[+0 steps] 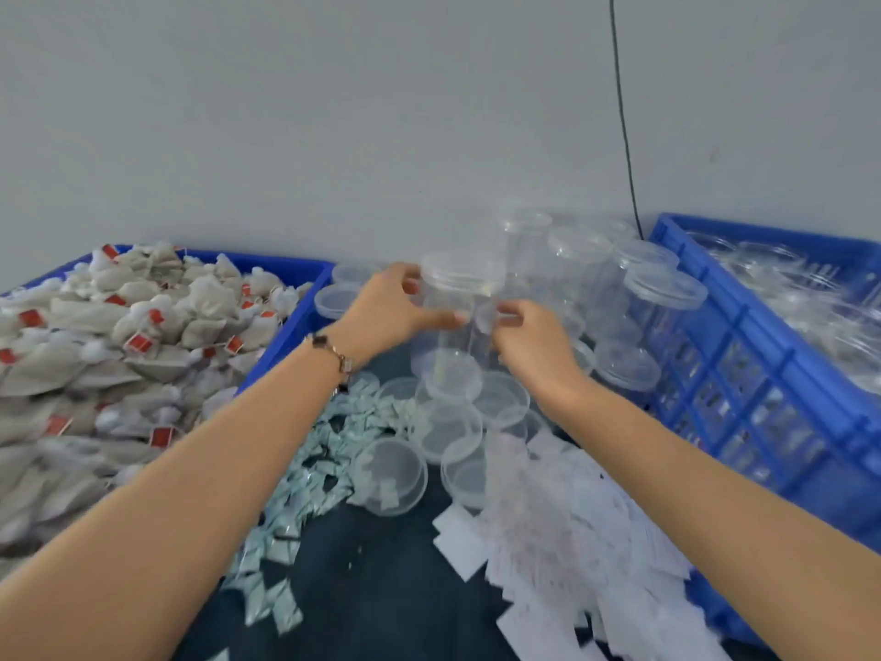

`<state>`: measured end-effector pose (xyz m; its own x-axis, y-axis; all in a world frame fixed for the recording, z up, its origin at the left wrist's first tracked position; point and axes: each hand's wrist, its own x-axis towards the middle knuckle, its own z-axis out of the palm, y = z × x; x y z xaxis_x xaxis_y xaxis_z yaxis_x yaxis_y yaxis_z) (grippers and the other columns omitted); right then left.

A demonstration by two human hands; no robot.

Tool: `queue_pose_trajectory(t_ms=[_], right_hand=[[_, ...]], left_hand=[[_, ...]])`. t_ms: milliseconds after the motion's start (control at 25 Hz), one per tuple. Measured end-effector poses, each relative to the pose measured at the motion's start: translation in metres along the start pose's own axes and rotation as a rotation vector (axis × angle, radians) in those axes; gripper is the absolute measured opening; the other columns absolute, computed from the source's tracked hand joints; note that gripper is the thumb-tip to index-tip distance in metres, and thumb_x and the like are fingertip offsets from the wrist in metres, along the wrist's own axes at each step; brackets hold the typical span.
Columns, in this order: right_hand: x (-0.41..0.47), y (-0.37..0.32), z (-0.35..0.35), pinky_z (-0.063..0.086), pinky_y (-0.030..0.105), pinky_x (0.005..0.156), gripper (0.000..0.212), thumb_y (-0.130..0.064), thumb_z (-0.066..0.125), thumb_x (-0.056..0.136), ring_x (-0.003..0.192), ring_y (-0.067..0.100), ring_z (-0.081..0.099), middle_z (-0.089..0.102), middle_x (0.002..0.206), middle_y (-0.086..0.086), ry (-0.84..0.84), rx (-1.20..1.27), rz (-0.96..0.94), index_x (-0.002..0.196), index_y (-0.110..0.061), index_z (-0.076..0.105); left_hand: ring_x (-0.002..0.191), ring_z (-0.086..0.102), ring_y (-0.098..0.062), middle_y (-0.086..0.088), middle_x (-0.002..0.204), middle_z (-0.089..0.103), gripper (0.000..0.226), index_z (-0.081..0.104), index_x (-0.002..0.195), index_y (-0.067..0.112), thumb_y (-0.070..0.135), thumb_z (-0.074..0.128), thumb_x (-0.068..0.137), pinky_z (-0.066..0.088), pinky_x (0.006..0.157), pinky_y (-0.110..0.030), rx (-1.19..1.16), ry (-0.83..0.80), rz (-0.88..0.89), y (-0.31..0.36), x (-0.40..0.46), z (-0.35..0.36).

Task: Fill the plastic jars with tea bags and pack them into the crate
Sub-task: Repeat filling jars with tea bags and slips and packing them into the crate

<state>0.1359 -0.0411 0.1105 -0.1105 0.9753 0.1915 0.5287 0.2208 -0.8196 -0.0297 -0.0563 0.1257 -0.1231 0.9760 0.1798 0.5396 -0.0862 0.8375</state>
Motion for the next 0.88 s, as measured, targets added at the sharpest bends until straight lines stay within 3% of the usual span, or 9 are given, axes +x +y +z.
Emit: queue_pose_trajectory(t_ms=[80,120,280,360,480,640,760,840,880], right_hand=[[-0.040,0.019,0.003,0.052,0.038,0.083,0.034,-0.010,0.052,0.088,0.097,0.021,0.062,0.064,0.109,0.002,-0.068,0.016,0.027,0.121,-0.014,0.058],[-0.057,0.028,0.005,0.052,0.039,0.086,0.036,-0.009,0.051,0.088,0.101,0.020,0.061,0.064,0.110,0.001,-0.097,0.008,0.037,0.123,-0.014,0.057],[-0.112,0.064,0.009,0.049,0.025,0.083,0.040,-0.007,0.052,0.089,0.102,0.014,0.059,0.059,0.109,-0.006,-0.175,0.030,0.051,0.128,-0.015,0.053],[-0.132,0.077,0.007,0.045,0.014,0.077,0.040,-0.007,0.054,0.088,0.099,0.011,0.059,0.059,0.108,-0.007,-0.211,0.035,0.049,0.128,-0.016,0.053],[-0.159,0.094,0.007,0.045,0.005,0.064,0.048,-0.009,0.065,0.082,0.094,0.000,0.059,0.060,0.112,-0.010,-0.321,0.056,0.051,0.123,-0.027,0.050],[-0.174,0.099,0.020,0.044,0.010,0.081,0.081,-0.033,0.084,0.061,0.106,-0.009,0.049,0.050,0.119,-0.022,-0.412,0.099,-0.048,0.124,-0.045,0.035],[-0.164,0.096,0.030,0.038,0.016,0.101,0.100,-0.014,0.090,0.054,0.123,-0.009,0.040,0.042,0.131,-0.027,-0.504,0.265,-0.132,0.131,-0.037,0.031],[-0.160,0.096,0.033,0.037,0.006,0.093,0.099,-0.013,0.090,0.053,0.119,-0.015,0.039,0.040,0.123,-0.039,-0.537,0.227,-0.167,0.128,-0.038,0.031],[-0.160,0.097,0.035,0.037,0.003,0.087,0.096,-0.017,0.090,0.052,0.116,-0.014,0.042,0.043,0.120,-0.038,-0.535,0.203,-0.186,0.125,-0.040,0.031]], left_hand=[[0.105,0.055,-0.012,0.001,0.117,0.055,0.088,0.041,0.127,0.010,0.040,0.087,0.058,0.048,0.089,-0.026,-0.067,-0.044,-0.069,-0.016,-0.040,0.014],[0.106,0.055,-0.010,0.001,0.117,0.054,0.091,0.037,0.129,0.011,0.037,0.088,0.058,0.049,0.088,-0.024,-0.105,-0.063,-0.091,-0.024,-0.056,0.021],[0.105,0.051,-0.005,0.004,0.123,0.047,0.115,0.016,0.146,0.024,0.027,0.090,0.058,0.044,0.073,-0.009,-0.108,-0.171,-0.067,-0.048,-0.103,0.045],[0.116,0.044,-0.009,0.001,0.135,0.038,0.127,0.007,0.150,0.031,0.029,0.091,0.056,0.039,0.085,-0.008,-0.054,-0.210,0.002,-0.055,-0.120,0.048],[0.125,0.031,-0.011,0.002,0.134,0.031,0.135,-0.006,0.147,0.044,0.038,0.091,0.054,0.029,0.098,-0.024,0.109,-0.283,0.071,-0.062,-0.141,0.048],[0.108,0.040,-0.012,0.005,0.118,0.029,0.124,0.000,0.143,0.056,0.043,0.089,0.056,0.036,0.087,-0.016,0.306,-0.440,0.108,-0.062,-0.157,0.048],[0.127,0.031,-0.015,0.015,0.136,0.015,0.113,0.009,0.147,0.044,0.071,0.073,0.058,0.033,0.103,-0.026,0.490,-0.519,0.123,-0.053,-0.154,0.050],[0.138,0.019,-0.010,0.019,0.151,0.007,0.110,0.014,0.150,0.031,0.080,0.059,0.063,0.020,0.109,-0.025,0.575,-0.490,0.204,-0.046,-0.154,0.053],[0.138,0.019,-0.008,0.015,0.153,0.013,0.103,0.019,0.150,0.029,0.078,0.057,0.068,0.017,0.107,-0.021,0.610,-0.451,0.288,-0.042,-0.156,0.054]])
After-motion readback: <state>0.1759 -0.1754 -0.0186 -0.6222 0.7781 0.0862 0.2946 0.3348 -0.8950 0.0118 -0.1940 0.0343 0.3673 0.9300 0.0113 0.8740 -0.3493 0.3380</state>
